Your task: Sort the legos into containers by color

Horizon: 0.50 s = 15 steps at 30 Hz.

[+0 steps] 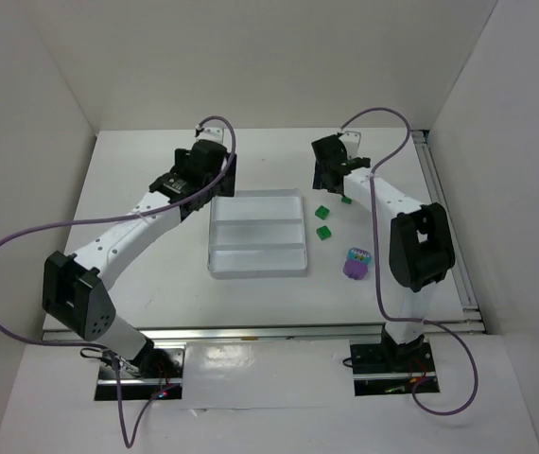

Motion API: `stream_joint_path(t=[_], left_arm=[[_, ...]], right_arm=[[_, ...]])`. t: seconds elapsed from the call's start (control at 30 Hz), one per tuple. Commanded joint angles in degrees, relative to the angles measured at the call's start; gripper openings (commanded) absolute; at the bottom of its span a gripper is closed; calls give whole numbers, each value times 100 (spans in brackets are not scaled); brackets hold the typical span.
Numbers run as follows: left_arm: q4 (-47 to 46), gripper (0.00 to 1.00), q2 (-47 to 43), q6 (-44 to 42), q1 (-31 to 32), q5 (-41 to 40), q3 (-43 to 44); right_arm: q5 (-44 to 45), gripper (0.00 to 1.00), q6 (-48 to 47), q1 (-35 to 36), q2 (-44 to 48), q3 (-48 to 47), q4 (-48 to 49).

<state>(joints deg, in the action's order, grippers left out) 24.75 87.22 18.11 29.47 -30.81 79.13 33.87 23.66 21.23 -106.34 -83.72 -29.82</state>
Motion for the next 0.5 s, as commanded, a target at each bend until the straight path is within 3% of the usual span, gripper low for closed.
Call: stream_joint_path(t=[0.0,0.23,0.47], left_arm=[[153,100,58,123,-21,276,217],[153,100,6,175,-21,330,112],[258,100,-100,377,-21,382,58]], right_arm=[[-3,100,51,-40,-35,75,64],[-91,100,165,-154,-45,145,125],[-714,100,218,-479,79,418,407]])
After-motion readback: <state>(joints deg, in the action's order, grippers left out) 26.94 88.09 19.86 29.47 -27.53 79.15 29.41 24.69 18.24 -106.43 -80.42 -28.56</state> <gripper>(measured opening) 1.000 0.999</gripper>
